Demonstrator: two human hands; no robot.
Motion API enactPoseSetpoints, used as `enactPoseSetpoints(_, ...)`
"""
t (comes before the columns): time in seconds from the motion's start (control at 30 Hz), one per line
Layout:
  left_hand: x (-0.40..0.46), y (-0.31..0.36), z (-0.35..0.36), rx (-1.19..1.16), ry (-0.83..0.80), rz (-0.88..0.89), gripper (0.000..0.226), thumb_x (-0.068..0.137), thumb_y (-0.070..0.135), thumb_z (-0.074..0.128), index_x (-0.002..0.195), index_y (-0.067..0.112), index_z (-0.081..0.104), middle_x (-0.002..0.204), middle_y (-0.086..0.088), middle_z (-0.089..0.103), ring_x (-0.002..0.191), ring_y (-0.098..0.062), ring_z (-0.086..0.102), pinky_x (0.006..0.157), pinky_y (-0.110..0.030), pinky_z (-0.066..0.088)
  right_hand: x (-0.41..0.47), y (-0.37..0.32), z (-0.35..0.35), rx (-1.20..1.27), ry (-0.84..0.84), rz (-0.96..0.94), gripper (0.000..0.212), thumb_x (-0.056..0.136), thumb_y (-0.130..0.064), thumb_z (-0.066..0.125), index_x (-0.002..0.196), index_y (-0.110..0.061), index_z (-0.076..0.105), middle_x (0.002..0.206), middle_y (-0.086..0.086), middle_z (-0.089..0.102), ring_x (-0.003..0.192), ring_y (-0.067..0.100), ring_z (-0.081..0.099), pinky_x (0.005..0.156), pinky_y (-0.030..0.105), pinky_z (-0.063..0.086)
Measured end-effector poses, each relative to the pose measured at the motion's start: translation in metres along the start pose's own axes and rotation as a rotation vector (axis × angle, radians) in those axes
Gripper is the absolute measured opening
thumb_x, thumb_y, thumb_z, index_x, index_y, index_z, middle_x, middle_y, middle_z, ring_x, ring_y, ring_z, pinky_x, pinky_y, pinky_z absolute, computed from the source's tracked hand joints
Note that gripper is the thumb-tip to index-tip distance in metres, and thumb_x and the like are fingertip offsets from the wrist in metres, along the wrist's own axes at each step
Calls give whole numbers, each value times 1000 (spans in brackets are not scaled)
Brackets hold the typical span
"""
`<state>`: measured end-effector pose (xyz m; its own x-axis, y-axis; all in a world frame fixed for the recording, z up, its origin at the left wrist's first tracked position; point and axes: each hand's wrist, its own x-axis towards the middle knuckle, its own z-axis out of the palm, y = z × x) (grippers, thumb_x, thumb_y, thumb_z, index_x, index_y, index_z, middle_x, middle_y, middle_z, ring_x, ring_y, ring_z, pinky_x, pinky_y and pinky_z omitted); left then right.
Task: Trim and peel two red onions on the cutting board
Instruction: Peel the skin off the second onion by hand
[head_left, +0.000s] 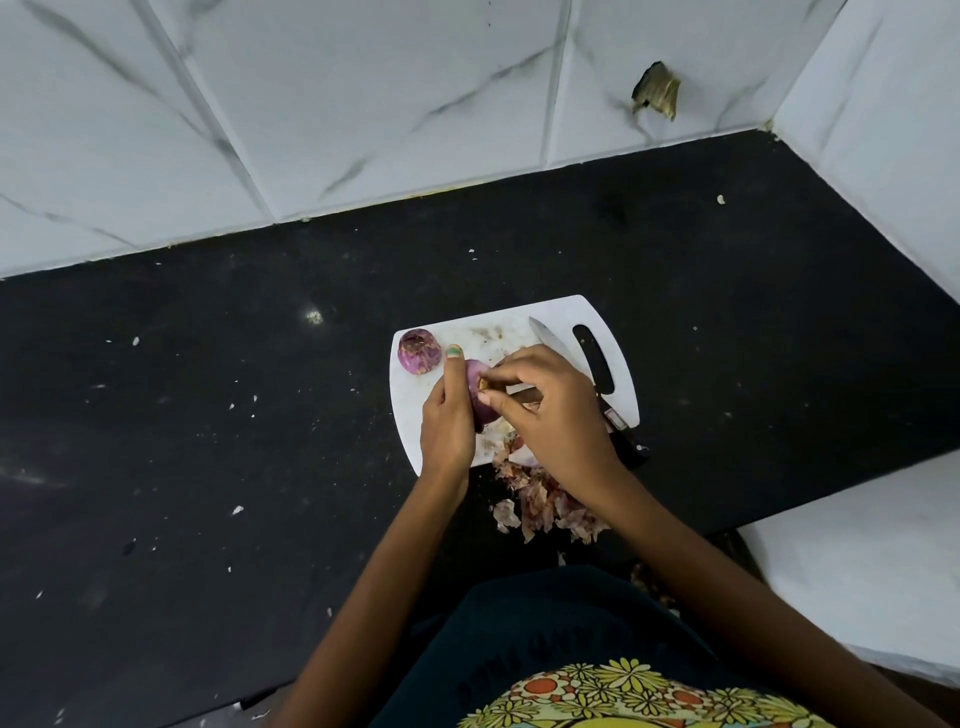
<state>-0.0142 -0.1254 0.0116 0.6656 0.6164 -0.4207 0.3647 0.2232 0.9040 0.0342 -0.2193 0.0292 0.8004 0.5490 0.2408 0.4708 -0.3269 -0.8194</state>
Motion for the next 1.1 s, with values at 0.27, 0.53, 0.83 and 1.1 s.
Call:
enactPoseSetpoints(0.27, 5, -13, 1, 125, 145, 70, 56, 82, 69, 30, 78, 24, 63, 73, 4, 67, 76, -17, 63, 80, -42, 48, 5, -1, 2, 23, 6, 87, 11, 75, -11, 78, 84, -9, 72, 85, -4, 66, 79, 7, 65, 73, 31, 56)
enactPoseSetpoints(0.53, -2, -6, 0, 253, 211, 113, 49, 84, 64, 32, 84, 25, 60, 77, 4, 66, 77, -11, 59, 68, -31, 39, 13, 1, -2, 99, -98, 239, 13, 74, -7, 78, 80, -11, 68, 85, -8, 63, 79, 6, 66, 71, 18, 52)
enactPoseSetpoints(0.83, 4, -8, -2, 291, 210, 88, 47, 85, 63, 31, 82, 25, 60, 76, 5, 65, 78, -13, 60, 71, -34, 40, 13, 2, -2, -6, -267, 210, 11, 80, -13, 73, 80, -18, 63, 94, -11, 50, 91, 5, 56, 87, 23, 44)
enactPoseSetpoints(1.1, 6, -1, -5, 121, 60, -12, 45, 92, 54, 32, 81, 26, 66, 79, 4, 64, 72, -11, 56, 67, -33, 41, 12, 2, -10, 183, -97, 197, 13, 84, -10, 69, 97, -10, 70, 95, -1, 68, 87, 9, 66, 76, 19, 54)
